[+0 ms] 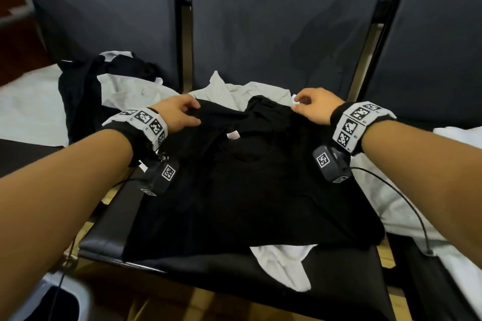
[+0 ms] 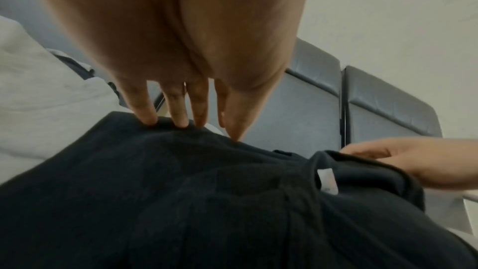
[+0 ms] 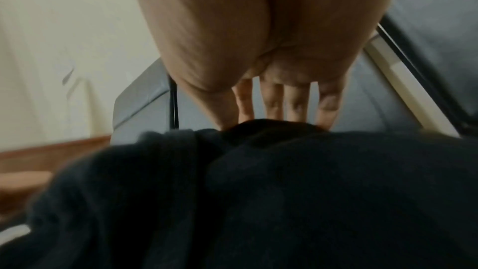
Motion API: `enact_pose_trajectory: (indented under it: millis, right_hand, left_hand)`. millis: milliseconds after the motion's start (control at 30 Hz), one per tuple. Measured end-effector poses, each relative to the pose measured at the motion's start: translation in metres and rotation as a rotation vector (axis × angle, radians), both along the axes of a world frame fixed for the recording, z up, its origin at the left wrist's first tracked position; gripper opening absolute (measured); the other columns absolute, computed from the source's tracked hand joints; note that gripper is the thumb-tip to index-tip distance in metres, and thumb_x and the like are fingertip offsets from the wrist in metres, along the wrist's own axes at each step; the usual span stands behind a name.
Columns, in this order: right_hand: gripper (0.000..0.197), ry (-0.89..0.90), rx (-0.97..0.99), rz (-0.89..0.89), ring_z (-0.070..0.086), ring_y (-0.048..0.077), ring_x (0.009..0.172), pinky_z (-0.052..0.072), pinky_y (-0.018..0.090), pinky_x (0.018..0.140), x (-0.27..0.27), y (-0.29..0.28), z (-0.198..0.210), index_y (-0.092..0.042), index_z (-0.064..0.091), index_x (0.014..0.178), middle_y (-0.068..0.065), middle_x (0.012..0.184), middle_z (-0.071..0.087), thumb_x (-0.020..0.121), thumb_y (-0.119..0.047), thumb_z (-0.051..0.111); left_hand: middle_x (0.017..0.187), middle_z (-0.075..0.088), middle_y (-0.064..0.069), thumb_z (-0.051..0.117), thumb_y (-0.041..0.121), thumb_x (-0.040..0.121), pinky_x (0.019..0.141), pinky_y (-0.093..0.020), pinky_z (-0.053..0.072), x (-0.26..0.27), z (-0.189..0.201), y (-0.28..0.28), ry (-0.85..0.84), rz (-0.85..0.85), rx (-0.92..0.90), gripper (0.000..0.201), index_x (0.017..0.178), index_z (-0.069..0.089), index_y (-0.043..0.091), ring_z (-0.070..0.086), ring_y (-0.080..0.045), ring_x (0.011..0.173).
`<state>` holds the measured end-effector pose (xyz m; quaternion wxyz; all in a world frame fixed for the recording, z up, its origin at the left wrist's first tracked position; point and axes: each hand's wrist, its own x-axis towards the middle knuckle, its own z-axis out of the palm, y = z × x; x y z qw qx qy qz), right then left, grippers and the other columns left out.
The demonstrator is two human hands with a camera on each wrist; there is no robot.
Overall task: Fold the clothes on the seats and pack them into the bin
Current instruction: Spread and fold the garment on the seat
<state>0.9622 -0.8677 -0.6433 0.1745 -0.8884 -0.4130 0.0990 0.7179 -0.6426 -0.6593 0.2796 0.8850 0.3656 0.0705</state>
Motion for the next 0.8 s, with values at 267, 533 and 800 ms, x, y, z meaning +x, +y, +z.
enact_pose_trajectory:
  millis: [267, 533, 800]
  right_hand:
    - [0.034, -0.022, -0.286, 0.1, 0.061, 0.026, 0.105, 0.049, 0.034, 0.091, 0.005, 0.016, 0.009, -0.014, 0.068, 0.116, 0.008, 0.112, 0.066, 0.084, -0.027, 0.069]
    - [0.022, -0.108, -0.065, 0.021, 0.056, 0.021, 0.075, 0.043, 0.03, 0.07, 0.038, 0.022, 0.014, -0.006, 0.067, 0.08, 0.005, 0.073, 0.06, 0.09, -0.026, 0.065]
    - [0.021, 0.022, 0.28, -0.119, 0.062, 0.018, 0.076, 0.05, 0.03, 0.068, 0.044, 0.022, 0.004, -0.015, 0.05, 0.089, 0.003, 0.083, 0.06, 0.093, -0.033, 0.058]
  left_hand:
    - [0.138, 0.053, -0.005, 0.058, 0.031, 0.092, 0.105, -0.03, 0.037, 0.033, -0.002, 0.006, 0.145, -0.044, 0.111, 0.055, 0.144, 0.038, 0.031, 0.052, -0.026, 0.122]
    - [0.12, 0.063, -0.006, 0.071, 0.033, 0.083, 0.093, -0.029, 0.043, 0.061, 0.002, 0.021, 0.274, -0.109, 0.217, 0.042, 0.122, 0.062, 0.019, 0.058, -0.024, 0.111]
    - [0.075, 0.063, 0.005, 0.075, 0.038, 0.076, 0.085, -0.036, 0.05, 0.047, 0.021, 0.041, 0.036, -0.11, 0.197, 0.02, 0.065, 0.061, 0.029, 0.061, -0.02, 0.082]
